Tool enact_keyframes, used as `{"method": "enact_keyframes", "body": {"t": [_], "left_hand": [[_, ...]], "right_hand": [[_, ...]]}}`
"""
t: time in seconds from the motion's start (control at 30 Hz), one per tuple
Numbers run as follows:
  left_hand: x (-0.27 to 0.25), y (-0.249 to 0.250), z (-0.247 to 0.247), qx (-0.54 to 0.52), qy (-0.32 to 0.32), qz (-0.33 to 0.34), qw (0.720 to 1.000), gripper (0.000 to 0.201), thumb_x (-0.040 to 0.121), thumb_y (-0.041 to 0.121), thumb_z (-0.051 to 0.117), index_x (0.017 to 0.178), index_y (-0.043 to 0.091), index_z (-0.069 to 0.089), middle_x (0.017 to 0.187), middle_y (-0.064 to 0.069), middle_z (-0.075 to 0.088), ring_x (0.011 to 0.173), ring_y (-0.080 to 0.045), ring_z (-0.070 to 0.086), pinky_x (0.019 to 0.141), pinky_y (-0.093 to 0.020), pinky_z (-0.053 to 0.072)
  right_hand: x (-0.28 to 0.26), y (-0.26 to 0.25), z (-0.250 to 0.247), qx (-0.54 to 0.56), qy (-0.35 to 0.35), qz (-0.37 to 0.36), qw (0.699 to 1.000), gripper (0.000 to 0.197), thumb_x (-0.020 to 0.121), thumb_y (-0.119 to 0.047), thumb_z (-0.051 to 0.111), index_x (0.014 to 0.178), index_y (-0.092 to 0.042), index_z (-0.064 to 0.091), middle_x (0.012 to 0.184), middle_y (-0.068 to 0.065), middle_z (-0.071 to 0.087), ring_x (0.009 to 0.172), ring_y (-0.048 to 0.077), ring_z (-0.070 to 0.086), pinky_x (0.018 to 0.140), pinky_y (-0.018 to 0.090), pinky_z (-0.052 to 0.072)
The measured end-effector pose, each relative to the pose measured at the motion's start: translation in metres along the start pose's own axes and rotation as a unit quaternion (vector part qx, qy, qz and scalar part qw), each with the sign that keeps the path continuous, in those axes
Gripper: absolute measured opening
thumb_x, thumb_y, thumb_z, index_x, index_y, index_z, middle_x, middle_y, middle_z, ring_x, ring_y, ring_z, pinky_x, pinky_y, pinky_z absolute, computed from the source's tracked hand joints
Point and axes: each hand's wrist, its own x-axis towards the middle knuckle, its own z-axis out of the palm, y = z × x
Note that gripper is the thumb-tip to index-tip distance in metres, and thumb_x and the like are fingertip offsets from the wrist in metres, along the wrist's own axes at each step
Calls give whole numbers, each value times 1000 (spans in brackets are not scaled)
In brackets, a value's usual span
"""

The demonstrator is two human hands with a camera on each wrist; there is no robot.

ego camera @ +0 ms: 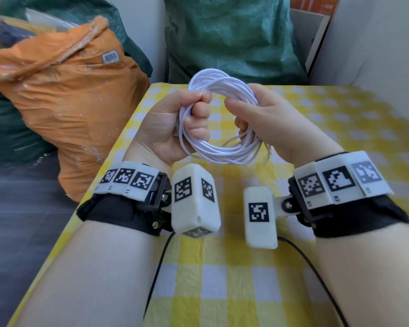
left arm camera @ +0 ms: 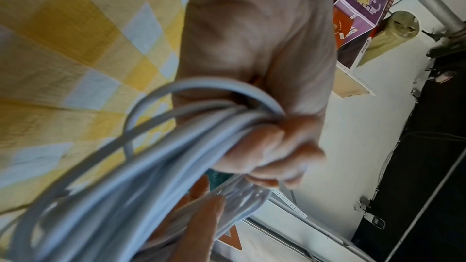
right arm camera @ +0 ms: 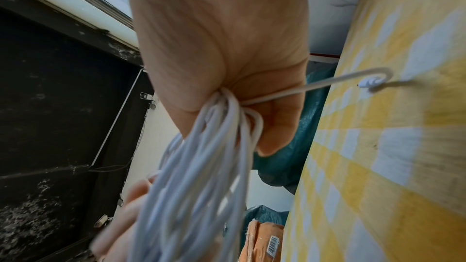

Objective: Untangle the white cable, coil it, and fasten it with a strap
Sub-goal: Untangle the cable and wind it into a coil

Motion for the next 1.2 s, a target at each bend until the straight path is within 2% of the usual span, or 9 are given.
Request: {"method": "enact_keyframes", "body": {"t": [0.2,0.37,0.5,0.63,0.73,0.83,0.97,1.07,1.2], "left_hand": [[2,8,-4,-117,34,55,991,5,82,1,60,85,-1,57,41,-2,47,30,-15,46,40,-25,35],[1,18,-9,-183,188,203,943,22,91,20,50,78,3,50,40,5,42,29,-5,40,37,-17,35],[-1,23,-14,-219,191,280,915,27,99,17,39,73,8,41,47,-3,46,35,-15,49,45,-20,46],[-1,20,-7,-124,227,320,912,39,99,8,37,62,4,47,53,-7,48,42,-18,54,51,-23,50],[2,16,-2,-74,260,298,916,27,96,1,44,69,5,47,54,-7,51,45,-15,55,54,-23,50],[6,12,1,36,293,254,921,23,93,-2,48,71,5,49,56,-6,50,53,-16,52,57,-24,50],[8,2,9,125,265,184,938,11,93,3,48,84,3,55,67,-9,60,62,-20,63,65,-30,55],[8,-4,13,140,225,133,955,16,92,8,51,94,-4,62,109,-29,63,100,-42,64,90,-53,50],[8,-8,19,149,190,106,965,24,94,10,48,78,2,65,106,-26,64,102,-41,63,79,-49,54]], "right_hand": [[-2,1,-5,-3,15,79,997,46,96,-54,34,110,-18,59,84,4,64,63,14,58,60,27,51],[3,8,-8,-72,67,117,988,14,97,-28,41,101,-21,52,69,0,58,52,14,48,50,25,39],[4,12,-8,-117,80,125,982,11,91,-17,50,81,-23,51,75,1,60,58,16,52,58,31,49],[3,10,-6,-102,68,107,987,16,86,-7,61,75,-19,61,66,-3,55,58,14,58,59,28,57],[-1,3,-4,-76,55,77,993,19,82,-3,66,72,-19,67,60,-6,56,59,13,65,77,43,59],[-4,-8,1,-40,31,28,998,20,78,2,68,73,-17,65,63,-2,59,59,12,66,78,48,57],[-7,-15,9,-12,11,-39,999,20,71,8,73,78,-9,64,67,8,62,61,18,62,72,43,60],[-7,-15,11,12,11,-45,999,20,71,6,76,77,-8,63,69,11,67,63,20,65,69,40,60],[-7,-16,13,33,21,-58,998,16,72,3,77,79,-5,66,63,5,68,53,10,64,59,27,58]]}}
